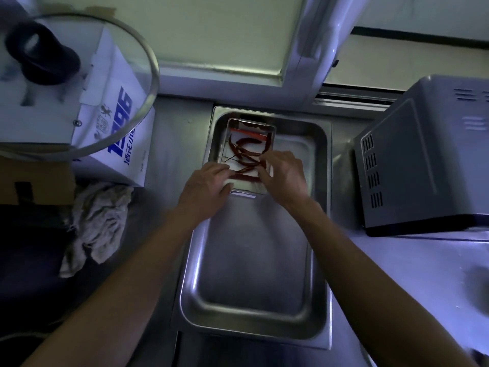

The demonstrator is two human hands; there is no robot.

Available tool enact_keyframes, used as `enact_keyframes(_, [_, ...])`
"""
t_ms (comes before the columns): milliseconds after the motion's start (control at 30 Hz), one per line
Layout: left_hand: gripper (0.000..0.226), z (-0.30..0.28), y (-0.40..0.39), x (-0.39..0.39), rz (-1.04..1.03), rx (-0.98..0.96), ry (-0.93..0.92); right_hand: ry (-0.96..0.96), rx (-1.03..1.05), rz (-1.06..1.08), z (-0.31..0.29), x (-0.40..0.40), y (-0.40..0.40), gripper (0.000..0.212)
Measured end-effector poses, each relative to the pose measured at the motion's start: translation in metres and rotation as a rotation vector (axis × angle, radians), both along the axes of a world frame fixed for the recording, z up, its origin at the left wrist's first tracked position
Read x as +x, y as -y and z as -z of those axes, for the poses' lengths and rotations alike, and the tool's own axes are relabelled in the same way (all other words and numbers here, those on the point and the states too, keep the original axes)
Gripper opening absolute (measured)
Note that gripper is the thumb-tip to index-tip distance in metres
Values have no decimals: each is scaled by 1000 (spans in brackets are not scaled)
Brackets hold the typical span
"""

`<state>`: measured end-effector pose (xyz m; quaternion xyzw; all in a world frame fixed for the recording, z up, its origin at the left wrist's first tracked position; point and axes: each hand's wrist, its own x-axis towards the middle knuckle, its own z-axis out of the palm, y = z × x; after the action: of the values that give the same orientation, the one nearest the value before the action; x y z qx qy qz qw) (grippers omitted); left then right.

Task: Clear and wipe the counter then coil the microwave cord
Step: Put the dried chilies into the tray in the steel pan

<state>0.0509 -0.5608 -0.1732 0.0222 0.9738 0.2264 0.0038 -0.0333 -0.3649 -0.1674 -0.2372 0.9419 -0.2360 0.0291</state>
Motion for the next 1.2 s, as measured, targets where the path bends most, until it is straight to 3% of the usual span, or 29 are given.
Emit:
enact_keyframes(333, [44,-46,-93,51,44,-119,132,244,116,17,-37,82,-97,42])
enact_keyframes(533, [61,-54,-153,101,52,-236,317,261,111,-2,-46,124,-161,48])
enact_keyframes(833, [59,-58,-231,160,85,-255,304,302,91,-37,-43,189,-248,48])
enact_keyframes(1200, [56,-58,-313,180,305,-162,195,349,28,302,-56,279,-349,41])
